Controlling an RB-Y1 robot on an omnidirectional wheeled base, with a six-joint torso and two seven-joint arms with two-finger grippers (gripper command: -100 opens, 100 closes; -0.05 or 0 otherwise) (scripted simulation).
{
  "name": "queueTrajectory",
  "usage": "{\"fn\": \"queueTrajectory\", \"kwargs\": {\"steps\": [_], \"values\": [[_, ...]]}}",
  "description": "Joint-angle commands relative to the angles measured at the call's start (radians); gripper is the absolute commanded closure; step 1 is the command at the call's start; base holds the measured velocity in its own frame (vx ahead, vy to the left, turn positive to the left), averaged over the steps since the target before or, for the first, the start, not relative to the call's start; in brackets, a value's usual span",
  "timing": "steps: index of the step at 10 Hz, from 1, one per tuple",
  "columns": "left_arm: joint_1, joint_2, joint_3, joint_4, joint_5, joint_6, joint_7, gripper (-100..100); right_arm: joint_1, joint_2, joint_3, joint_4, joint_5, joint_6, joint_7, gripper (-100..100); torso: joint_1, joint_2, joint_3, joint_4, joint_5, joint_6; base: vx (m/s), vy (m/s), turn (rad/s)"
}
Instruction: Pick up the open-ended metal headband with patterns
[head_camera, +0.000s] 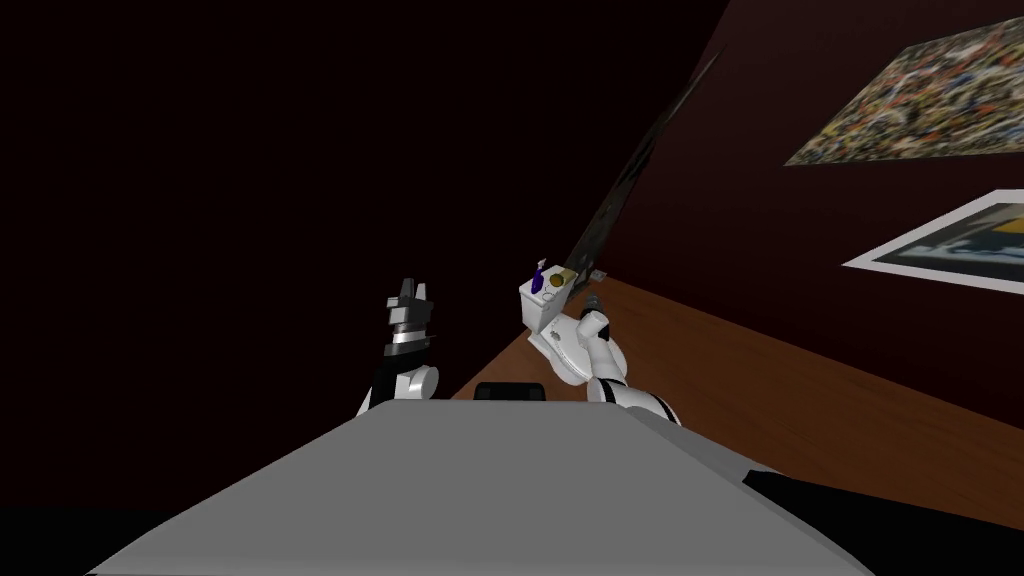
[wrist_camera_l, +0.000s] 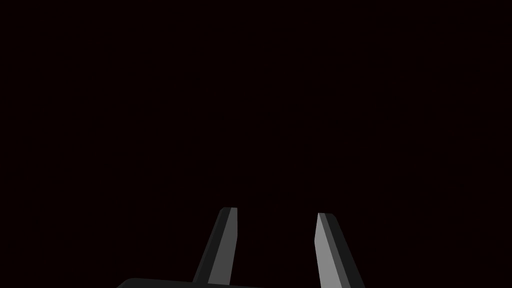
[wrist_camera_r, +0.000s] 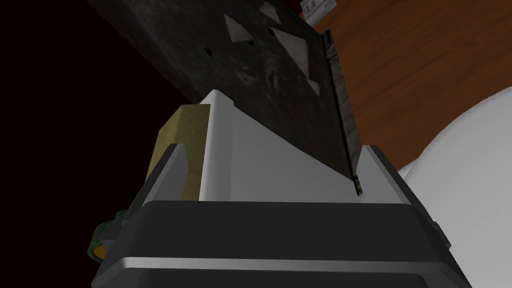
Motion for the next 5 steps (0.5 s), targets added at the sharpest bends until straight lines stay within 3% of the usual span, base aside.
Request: {"fn": "queueTrajectory", "kwargs": {"steps": [1, 2, 3, 5], "values": [[0.000, 0.000, 0.000, 0.000, 0.000, 0.000, 0.000, 0, -0.019, 0.001, -0.008, 0.036, -0.025, -0.002, -0.019, -100, 0.000, 0.000, 0.000, 0.000, 0.000, 0.000, -0.015, 0.051, 0.033], [0.000, 0.000, 0.000, 0.000, 0.000, 0.000, 0.000, 0, -0.054, 0.004, -0.028, 0.067, -0.072, -0.005, -0.032, -100, -0.001, 0.000, 0.000, 0.000, 0.000, 0.001, -0.014, 0.060, 0.064], [0.000, 0.000, 0.000, 0.000, 0.000, 0.000, 0.000, 0, -0.054, 0.004, -0.028, 0.080, -0.074, -0.005, -0.032, -100, -0.001, 0.000, 0.000, 0.000, 0.000, 0.000, -0.011, 0.056, 0.036], [0.000, 0.000, 0.000, 0.000, 0.000, 0.000, 0.000, 0, -0.118, 0.011, -0.065, 0.151, -0.149, -0.011, -0.056, -100, 0.000, -0.001, 0.000, 0.000, 0.000, 0.000, -0.012, 0.092, 0.065]]}}
